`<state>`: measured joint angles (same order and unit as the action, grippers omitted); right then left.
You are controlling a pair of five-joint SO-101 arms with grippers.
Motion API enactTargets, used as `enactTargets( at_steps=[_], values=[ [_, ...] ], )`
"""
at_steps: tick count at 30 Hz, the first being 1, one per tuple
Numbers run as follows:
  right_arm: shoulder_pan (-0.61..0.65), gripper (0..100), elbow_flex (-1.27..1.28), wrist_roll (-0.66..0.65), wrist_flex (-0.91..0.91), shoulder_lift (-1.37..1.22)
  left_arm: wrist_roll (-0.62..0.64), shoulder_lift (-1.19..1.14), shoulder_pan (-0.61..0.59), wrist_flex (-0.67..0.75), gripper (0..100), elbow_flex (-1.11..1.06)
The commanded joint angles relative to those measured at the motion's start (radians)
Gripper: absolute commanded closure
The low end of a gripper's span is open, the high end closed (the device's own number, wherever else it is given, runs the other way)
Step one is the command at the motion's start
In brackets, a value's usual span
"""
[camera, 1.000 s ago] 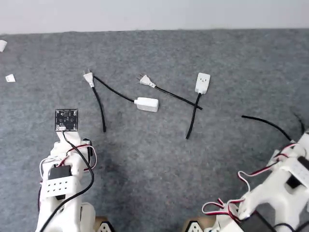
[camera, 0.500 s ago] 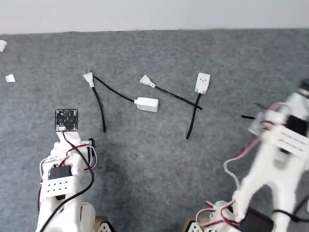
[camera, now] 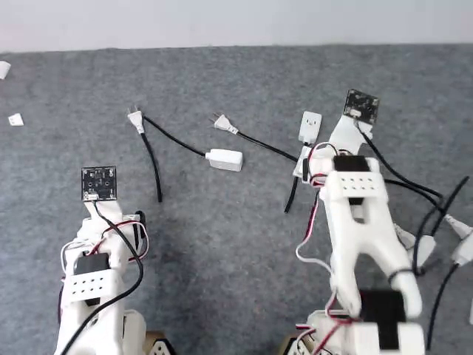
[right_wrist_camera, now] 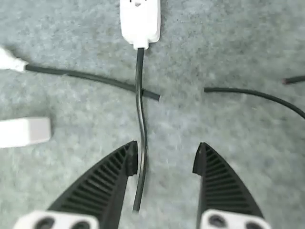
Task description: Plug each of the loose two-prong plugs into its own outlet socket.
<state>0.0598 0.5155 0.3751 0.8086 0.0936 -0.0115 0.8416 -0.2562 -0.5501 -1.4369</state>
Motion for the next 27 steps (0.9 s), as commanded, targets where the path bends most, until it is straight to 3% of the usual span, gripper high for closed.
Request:
enactTargets(
  at_steps=[1, 5, 19, 27],
  values=[
    [0.007, 80.9, -0.072, 0.011, -0.107, -0.108, 0.009, 0.011, -0.008, 0.038, 83, 0.058],
    [0.015, 80.9, -0.192, 0.011, -0.18, -0.268, 0.009, 0.011, -0.008, 0.038, 83, 0.056],
    [0.007, 80.9, -0.878, 0.009, -0.177, -0.779, 0.009, 0.011, -0.008, 0.038, 83, 0.056],
    [-0.047, 80.9, -1.214, 0.011, 0.03, -0.975, 0.009, 0.011, -0.008, 0.04, 83, 0.056]
  ],
)
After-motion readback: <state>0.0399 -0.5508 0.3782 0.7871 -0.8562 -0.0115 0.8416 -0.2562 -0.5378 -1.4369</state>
